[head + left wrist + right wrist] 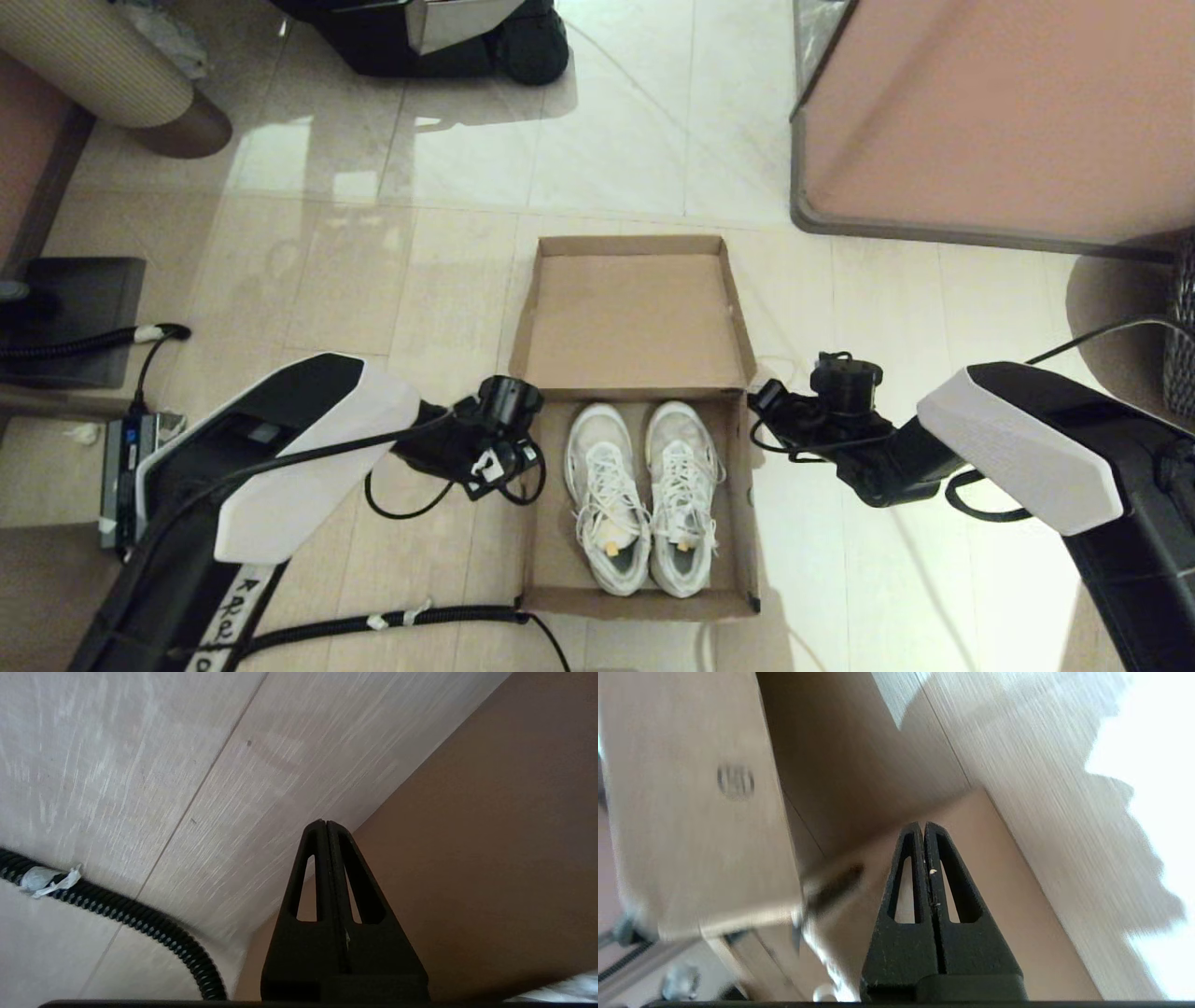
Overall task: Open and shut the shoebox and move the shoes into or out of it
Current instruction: Close the shoe box
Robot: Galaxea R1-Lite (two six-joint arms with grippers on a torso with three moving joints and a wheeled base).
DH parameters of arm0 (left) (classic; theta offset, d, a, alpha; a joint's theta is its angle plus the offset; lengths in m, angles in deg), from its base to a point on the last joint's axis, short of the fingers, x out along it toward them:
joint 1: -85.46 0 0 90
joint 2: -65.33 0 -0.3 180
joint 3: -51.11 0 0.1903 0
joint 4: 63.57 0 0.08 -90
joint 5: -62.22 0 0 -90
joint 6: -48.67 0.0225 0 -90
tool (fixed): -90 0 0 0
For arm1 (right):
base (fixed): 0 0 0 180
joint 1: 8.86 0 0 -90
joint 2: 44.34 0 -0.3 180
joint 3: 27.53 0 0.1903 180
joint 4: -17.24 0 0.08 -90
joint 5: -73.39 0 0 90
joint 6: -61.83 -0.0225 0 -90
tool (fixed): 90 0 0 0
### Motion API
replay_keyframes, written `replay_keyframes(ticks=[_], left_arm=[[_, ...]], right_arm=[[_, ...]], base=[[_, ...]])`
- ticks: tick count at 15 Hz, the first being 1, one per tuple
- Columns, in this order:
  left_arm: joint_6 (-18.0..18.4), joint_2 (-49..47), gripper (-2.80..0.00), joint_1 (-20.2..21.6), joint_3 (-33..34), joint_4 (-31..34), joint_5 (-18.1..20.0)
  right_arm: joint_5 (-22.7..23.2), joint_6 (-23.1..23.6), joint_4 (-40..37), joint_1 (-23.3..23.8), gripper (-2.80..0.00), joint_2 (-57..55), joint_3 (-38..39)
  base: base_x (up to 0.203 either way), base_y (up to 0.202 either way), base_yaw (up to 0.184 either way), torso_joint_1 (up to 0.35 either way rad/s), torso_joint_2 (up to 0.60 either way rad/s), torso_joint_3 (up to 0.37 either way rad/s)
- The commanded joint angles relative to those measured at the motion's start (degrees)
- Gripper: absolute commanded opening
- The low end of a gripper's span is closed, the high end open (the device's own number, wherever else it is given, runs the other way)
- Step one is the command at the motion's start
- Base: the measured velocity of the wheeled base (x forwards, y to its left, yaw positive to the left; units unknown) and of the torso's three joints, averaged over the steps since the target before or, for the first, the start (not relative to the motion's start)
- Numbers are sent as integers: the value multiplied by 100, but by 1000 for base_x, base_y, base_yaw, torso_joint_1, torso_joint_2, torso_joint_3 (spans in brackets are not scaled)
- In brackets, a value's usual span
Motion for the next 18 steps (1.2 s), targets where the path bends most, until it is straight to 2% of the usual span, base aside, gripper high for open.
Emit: replay_keyframes(ticks=[1, 3, 5, 7, 9, 11, 13, 18], left_arm=[[-31, 164, -280, 67, 123, -85, -23], [-3, 164, -280, 113, 28, -101, -15], [31, 164, -280, 111, 0, -101, -15], [49, 215, -280, 94, 19, -82, -36], [40, 311, -280, 49, 75, -67, -58], [40, 392, -280, -21, 120, -84, -59], [24, 384, -280, -122, 112, -92, -59], [31, 366, -280, -208, 110, -92, -50]], right_arm=[[6, -13, 308, 9, -280, 468, 801], [43, -15, 797, 265, -280, 579, 996], [392, -75, 856, 554, -280, 546, 674], [534, -154, 824, 693, -280, 242, -28], [609, -197, 444, 765, -280, -283, -1024], [643, -301, 27, 734, -280, -749, -1826], [658, -593, -135, 637, -280, -1016, -2413], [645, -850, -422, 293, -280, -1377, -3179]], base=[[0, 0, 0, 0, 0, 0], [0, 0, 0, 0, 0, 0], [0, 0, 0, 0, 0, 0], [0, 0, 0, 0, 0, 0], [0, 0, 0, 0, 0, 0], [0, 0, 0, 0, 0, 0], [0, 0, 0, 0, 0, 0], [0, 0, 0, 0, 0, 0]])
